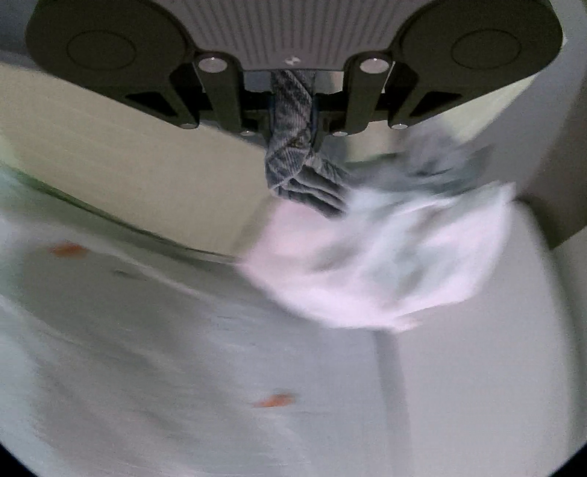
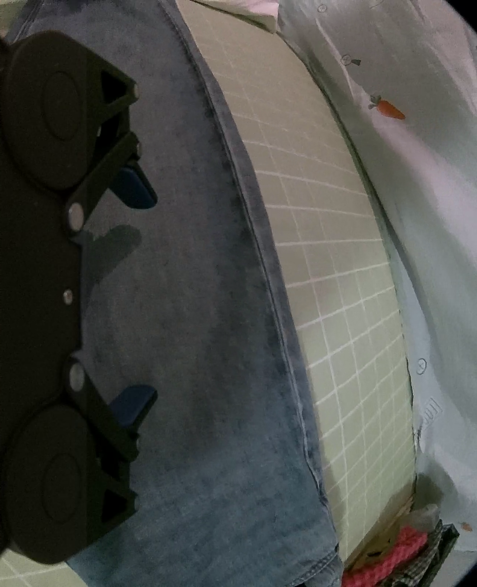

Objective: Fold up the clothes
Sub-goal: 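Fold the hem with the left gripper over the jeans toward the right gripper, then grasp the jeans waistband by the button with the right gripper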

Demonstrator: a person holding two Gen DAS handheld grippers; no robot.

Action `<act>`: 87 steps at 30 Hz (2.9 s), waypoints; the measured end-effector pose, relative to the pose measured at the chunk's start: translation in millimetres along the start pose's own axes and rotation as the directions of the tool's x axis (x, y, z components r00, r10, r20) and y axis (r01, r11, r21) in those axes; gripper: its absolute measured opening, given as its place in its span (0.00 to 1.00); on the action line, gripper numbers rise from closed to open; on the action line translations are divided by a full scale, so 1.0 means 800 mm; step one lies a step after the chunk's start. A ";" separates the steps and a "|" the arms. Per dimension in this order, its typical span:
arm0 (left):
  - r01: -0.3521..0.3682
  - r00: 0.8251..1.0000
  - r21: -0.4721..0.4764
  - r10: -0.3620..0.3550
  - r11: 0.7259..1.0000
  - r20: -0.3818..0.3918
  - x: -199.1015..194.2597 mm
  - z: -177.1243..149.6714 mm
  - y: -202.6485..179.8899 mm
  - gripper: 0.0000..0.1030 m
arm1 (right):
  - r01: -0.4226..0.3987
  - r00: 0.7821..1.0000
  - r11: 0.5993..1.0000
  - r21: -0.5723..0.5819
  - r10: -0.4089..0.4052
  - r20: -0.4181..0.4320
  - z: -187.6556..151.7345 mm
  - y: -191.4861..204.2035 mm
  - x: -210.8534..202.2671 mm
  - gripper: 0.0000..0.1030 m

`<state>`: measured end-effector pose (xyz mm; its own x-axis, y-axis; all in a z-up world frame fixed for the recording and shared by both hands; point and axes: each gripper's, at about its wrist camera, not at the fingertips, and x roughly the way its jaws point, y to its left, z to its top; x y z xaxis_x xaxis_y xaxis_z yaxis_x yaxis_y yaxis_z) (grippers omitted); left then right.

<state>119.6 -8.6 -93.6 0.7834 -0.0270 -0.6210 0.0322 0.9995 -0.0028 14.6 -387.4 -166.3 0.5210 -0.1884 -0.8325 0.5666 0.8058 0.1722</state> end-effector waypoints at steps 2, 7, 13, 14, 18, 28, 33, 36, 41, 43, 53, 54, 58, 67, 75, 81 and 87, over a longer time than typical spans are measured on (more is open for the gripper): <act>0.105 0.995 0.106 -0.104 0.989 -0.011 -0.015 -0.009 -0.049 0.18 | 0.002 1.000 1.000 0.007 -0.002 0.004 -0.001 -0.007 -0.001 1.00; 0.352 0.919 0.278 -0.273 0.894 -0.285 -0.008 -0.073 -0.141 0.22 | 0.000 1.000 0.999 0.038 0.000 0.015 -0.006 -0.026 -0.004 1.00; 0.445 0.844 0.388 -0.233 0.807 -0.483 0.011 -0.132 -0.164 0.34 | 0.007 0.999 1.000 0.014 -0.007 0.032 -0.012 -0.026 -0.005 1.00; 0.453 0.841 0.397 -0.235 0.798 -0.487 0.009 -0.133 -0.165 0.35 | 0.013 0.999 1.000 0.006 -0.013 0.036 -0.013 -0.025 -0.004 1.00; 0.437 0.849 0.412 -0.214 0.800 -0.484 0.009 -0.136 -0.166 0.51 | 0.045 0.998 0.998 -0.038 -0.044 0.040 -0.017 -0.016 -0.002 1.00; 0.399 0.884 0.496 -0.181 0.771 -0.430 0.000 -0.136 -0.177 0.75 | 0.057 0.998 0.995 -0.079 -0.054 0.040 -0.025 -0.013 -0.004 1.00; 0.405 0.888 0.537 -0.179 0.740 -0.424 -0.001 -0.139 -0.188 0.76 | 0.062 0.997 0.994 -0.088 -0.058 0.042 -0.026 -0.011 -0.004 1.00; 0.402 0.888 0.539 -0.174 0.740 -0.425 0.003 -0.139 -0.190 0.78 | 0.072 0.997 0.992 -0.101 -0.068 0.045 -0.028 -0.009 -0.003 1.00; 0.430 0.876 0.494 -0.216 0.756 -0.431 0.009 -0.134 -0.181 0.78 | 0.090 0.995 0.989 -0.121 -0.085 0.050 -0.030 -0.004 -0.001 1.00; 0.440 0.871 0.475 -0.234 0.762 -0.433 0.011 -0.133 -0.178 0.74 | 0.095 0.995 0.988 -0.125 -0.089 0.052 -0.030 -0.003 -0.001 1.00; 0.469 0.865 0.460 -0.289 0.754 -0.409 -0.004 -0.124 -0.159 0.12 | 0.093 0.995 0.988 -0.122 -0.086 0.055 -0.032 -0.003 -0.002 1.00; 0.473 0.867 0.475 -0.293 0.742 -0.404 -0.013 -0.122 -0.158 0.12 | 0.090 0.995 0.989 -0.122 -0.084 0.054 -0.033 -0.004 -0.003 1.00; 0.545 0.829 0.527 -0.326 0.652 -0.454 -0.052 -0.129 -0.152 0.12 | 0.072 0.996 0.991 -0.115 -0.066 0.057 -0.040 -0.010 -0.009 1.00; 0.496 0.854 0.514 -0.284 0.700 -0.436 -0.064 -0.155 -0.161 0.79 | -0.035 0.995 0.999 0.029 0.033 0.090 -0.043 -0.061 -0.048 1.00; 0.460 0.860 0.503 -0.227 0.731 -0.456 -0.056 -0.166 -0.182 0.92 | -0.093 0.990 0.945 0.314 0.053 0.134 -0.061 -0.170 -0.100 1.00; 0.459 0.856 0.442 -0.251 0.771 -0.452 -0.061 -0.155 -0.188 0.92 | -0.069 0.992 0.855 0.514 0.006 0.123 -0.075 -0.251 -0.096 1.00; 0.399 0.871 0.387 -0.212 0.831 -0.443 -0.053 -0.141 -0.192 0.92 | -0.114 0.975 0.803 0.584 -0.023 0.222 -0.060 -0.311 -0.076 1.00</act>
<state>11.0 -159.2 -155.4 0.4006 -0.2277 -0.8875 0.5795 0.8132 0.0529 -188.9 -549.4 -183.9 0.6365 -0.3273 -0.6984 0.7689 0.3407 0.5410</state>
